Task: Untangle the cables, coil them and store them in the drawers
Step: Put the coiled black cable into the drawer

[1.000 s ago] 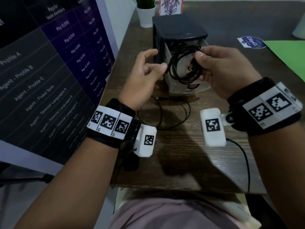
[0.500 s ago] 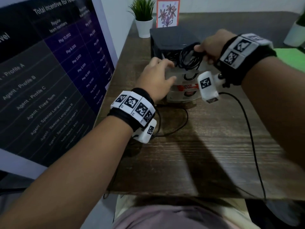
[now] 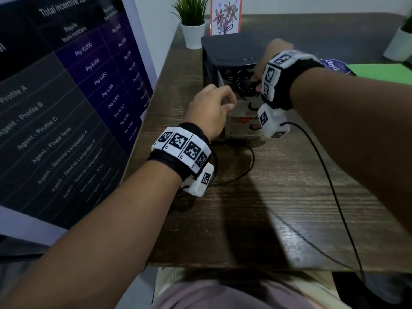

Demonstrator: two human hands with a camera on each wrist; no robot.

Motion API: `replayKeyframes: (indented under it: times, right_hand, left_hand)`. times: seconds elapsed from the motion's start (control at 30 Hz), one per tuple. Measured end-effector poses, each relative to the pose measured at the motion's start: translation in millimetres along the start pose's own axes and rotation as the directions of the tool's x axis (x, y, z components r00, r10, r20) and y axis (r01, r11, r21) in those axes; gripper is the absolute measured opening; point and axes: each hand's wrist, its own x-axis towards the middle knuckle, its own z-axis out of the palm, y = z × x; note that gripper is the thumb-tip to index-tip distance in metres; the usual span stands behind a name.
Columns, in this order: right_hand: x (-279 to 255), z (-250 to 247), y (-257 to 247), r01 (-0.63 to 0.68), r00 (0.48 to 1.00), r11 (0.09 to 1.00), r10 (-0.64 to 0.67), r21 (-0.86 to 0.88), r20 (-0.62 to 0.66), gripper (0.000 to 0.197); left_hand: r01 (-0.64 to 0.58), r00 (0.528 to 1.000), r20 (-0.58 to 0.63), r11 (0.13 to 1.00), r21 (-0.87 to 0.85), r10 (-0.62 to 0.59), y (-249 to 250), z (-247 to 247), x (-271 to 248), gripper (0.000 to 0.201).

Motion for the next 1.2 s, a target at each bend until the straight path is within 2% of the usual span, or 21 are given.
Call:
replayKeyframes:
  times: [0.07,0.13,0.23,0.33,0.47,0.63,0.73,0.8,0.93,1.03,1.2]
  right_hand:
    - [2,-1,-4,-0.037,0.999,0.999,0.038,-0.026,0.025,0.036]
    - [4,-4,-11,-0.041,0.999,0.993,0.043,-0.108,0.016,0.018]
    - [4,-6,-15,-0.017,1.0,0.985,0.017,-0.171,-0.004,0.026]
    - [4,-6,-12,0.011,1.0,0.985,-0.008,-0.175,0.019,0.023]
    - [1,-10,-13,0.073,0.992,0.979,-0.053,-0.188,0.113,0.037]
    - [-7,-21,-21,0.179,0.974,0.945,-0.13,-0.274,0.188,0.029]
    - [-8,-27,-24,0.217,0.964,0.937,-0.162,-0.272,0.212,0.047]
    - [-9,-28,-27,0.256,0.944,0.916,-0.168,-0.307,0.285,0.055]
    - [-10,-20,-28,0.292,0.907,0.872,-0.122,-0.393,0.404,0.033]
    - [-9,-14,-21,0.25,0.926,0.893,-0.109,-0.374,0.36,0.026]
    - [-13,-12,-24,0.185,0.949,0.931,-0.087,-0.315,0.302,0.038]
  left_hand:
    - [0.0,1.0,0.0,1.0,-0.012,0.0,-1,-1,0,0.006]
    - [-0.005,1.0,0.003,1.0,-0.022,0.005,-1,-1,0,0.007]
    - [-0.01,1.0,0.002,1.0,-0.029,0.01,1,0,1,0.011]
    - [0.013,1.0,-0.009,0.999,-0.037,-0.013,2,0,2,0.011]
    - [0.021,1.0,-0.019,0.999,-0.031,-0.022,0,-1,3,0.012]
    - [0.034,0.999,-0.027,0.999,-0.036,-0.035,1,-2,3,0.008]
    - [0.035,0.999,-0.032,0.999,-0.033,-0.037,1,-3,2,0.01]
    - [0.039,0.999,-0.036,0.999,-0.035,-0.04,2,-3,2,0.009]
    - [0.06,0.998,-0.027,0.997,-0.045,-0.061,4,-4,2,0.01]
    - [0.068,0.998,-0.012,0.996,-0.063,-0.068,3,-5,1,0.013]
    - [0.059,0.998,-0.033,0.994,-0.088,-0.062,3,-6,-1,0.011]
